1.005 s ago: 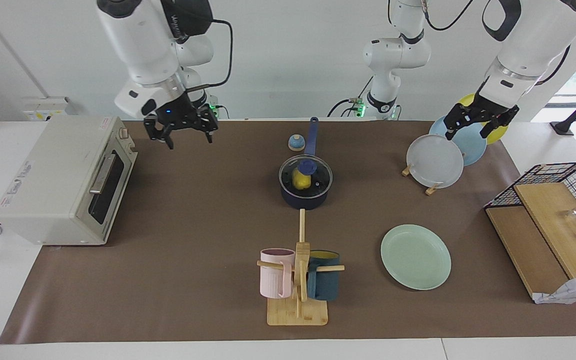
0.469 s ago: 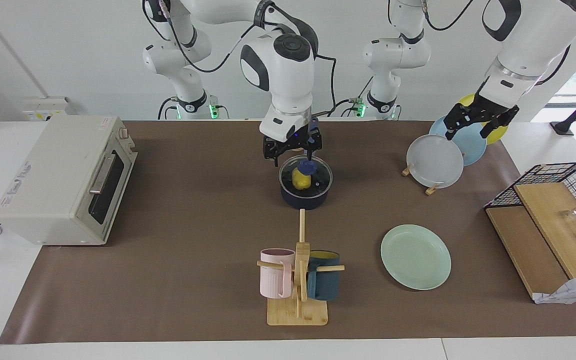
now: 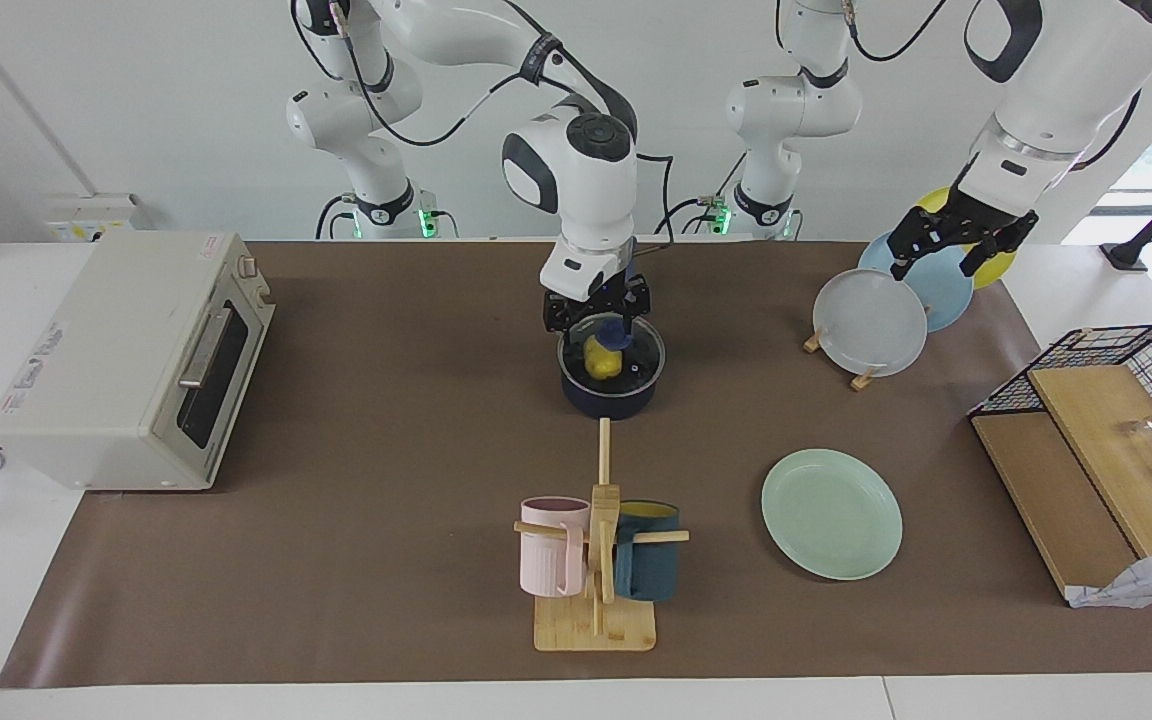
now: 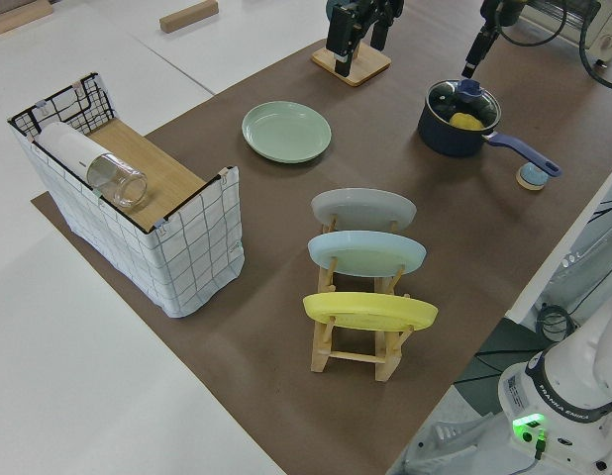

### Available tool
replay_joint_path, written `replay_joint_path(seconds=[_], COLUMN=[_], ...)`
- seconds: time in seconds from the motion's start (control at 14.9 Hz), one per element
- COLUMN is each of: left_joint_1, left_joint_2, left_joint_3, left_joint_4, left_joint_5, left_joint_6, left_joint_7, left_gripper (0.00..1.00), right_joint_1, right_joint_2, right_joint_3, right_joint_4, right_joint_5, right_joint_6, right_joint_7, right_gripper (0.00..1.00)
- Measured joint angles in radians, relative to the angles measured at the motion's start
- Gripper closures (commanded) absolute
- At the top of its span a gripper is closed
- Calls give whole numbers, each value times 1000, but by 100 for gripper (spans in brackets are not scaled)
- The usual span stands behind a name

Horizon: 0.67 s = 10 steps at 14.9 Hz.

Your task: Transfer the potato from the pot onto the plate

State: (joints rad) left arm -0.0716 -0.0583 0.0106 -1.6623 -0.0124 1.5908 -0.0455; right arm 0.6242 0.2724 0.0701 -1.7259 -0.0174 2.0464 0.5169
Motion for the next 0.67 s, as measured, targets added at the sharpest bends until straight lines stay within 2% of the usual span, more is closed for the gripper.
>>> replay_joint_path(seconds=[0.27, 0.67], left_joint_1=[0, 0], left_joint_2=[0, 0], left_joint_3=[0, 0], left_joint_4=[0, 0], left_joint_5=[0, 0], left_joint_6=[0, 0], left_joint_7=[0, 0], left_gripper=[0, 0], right_joint_1=[29, 61], right_joint_2=[-17, 4], right_joint_3=[1, 1], right_joint_4=[-40, -64], right_joint_5=[0, -49], right_joint_6=[59, 120], right_joint_7=[0, 2], right_gripper=[0, 0])
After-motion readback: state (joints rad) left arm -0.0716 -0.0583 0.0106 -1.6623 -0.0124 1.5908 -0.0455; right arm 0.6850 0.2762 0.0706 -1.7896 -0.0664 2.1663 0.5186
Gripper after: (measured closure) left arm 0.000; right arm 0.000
